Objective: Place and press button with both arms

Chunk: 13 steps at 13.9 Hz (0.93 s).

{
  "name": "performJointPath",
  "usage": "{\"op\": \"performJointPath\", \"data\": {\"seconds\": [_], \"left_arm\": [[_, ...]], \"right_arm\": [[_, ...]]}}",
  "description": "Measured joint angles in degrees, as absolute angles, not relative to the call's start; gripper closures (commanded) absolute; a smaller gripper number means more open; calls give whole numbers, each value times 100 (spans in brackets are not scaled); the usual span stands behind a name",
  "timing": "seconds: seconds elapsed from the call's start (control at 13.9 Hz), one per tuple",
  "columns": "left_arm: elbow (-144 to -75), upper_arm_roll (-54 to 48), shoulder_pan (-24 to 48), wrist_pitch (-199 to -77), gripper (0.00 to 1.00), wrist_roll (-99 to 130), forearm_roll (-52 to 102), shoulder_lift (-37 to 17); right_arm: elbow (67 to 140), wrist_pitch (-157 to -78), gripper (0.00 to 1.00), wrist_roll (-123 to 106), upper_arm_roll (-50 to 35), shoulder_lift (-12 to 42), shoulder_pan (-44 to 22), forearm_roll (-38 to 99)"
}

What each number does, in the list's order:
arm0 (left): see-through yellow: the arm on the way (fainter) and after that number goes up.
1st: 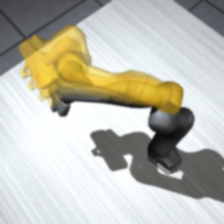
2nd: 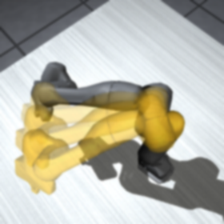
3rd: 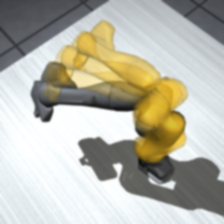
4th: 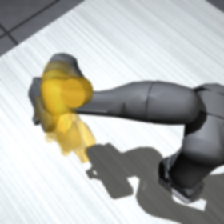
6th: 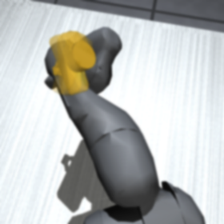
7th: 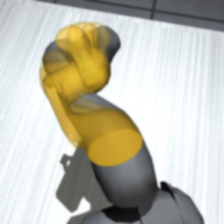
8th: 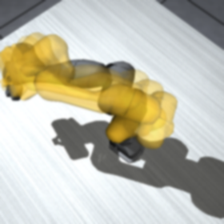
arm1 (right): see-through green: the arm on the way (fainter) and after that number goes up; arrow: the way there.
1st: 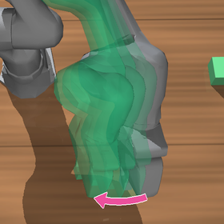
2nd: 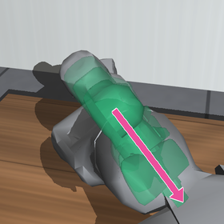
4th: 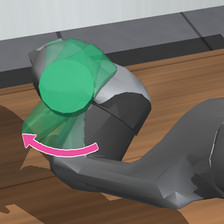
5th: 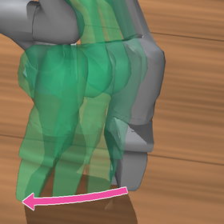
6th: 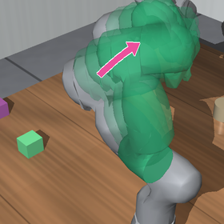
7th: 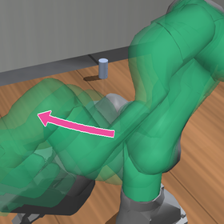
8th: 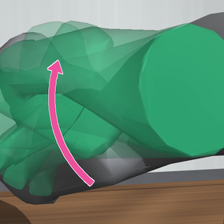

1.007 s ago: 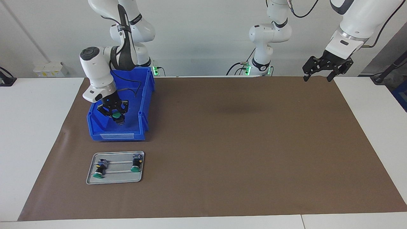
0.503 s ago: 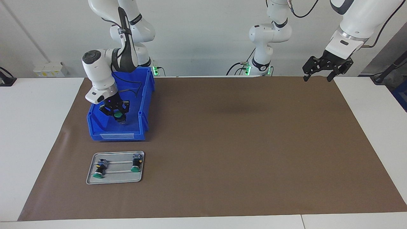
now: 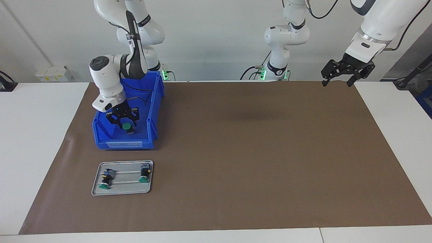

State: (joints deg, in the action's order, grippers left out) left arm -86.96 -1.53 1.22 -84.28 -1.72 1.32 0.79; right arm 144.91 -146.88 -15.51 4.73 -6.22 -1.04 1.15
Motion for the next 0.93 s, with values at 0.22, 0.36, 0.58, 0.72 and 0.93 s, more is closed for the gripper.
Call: {"op": "performJointPath", "data": {"seconds": [0.22,0.36,0.58,0.72,0.93], "left_arm": [[-8696,-153,122,-8428,0,-172,132,79],[-8696,-153,122,-8428,0,-172,132,79],[-8696,-153,122,-8428,0,-172,132,79],[-8696,-153,122,-8428,0,-172,132,79],[-8696,-153,122,-8428,0,-172,132,79]], "right_arm": [[14175,-14323,0,-1177,470,-725,-109,116],[13580,-13563,0,-816,452,-809,-118,116],[12779,-12752,0,-322,403,-839,-131,116],[12421,-12437,0,-87,382,-835,-134,116],[11854,-11855,0,297,376,-829,-134,116]]}}
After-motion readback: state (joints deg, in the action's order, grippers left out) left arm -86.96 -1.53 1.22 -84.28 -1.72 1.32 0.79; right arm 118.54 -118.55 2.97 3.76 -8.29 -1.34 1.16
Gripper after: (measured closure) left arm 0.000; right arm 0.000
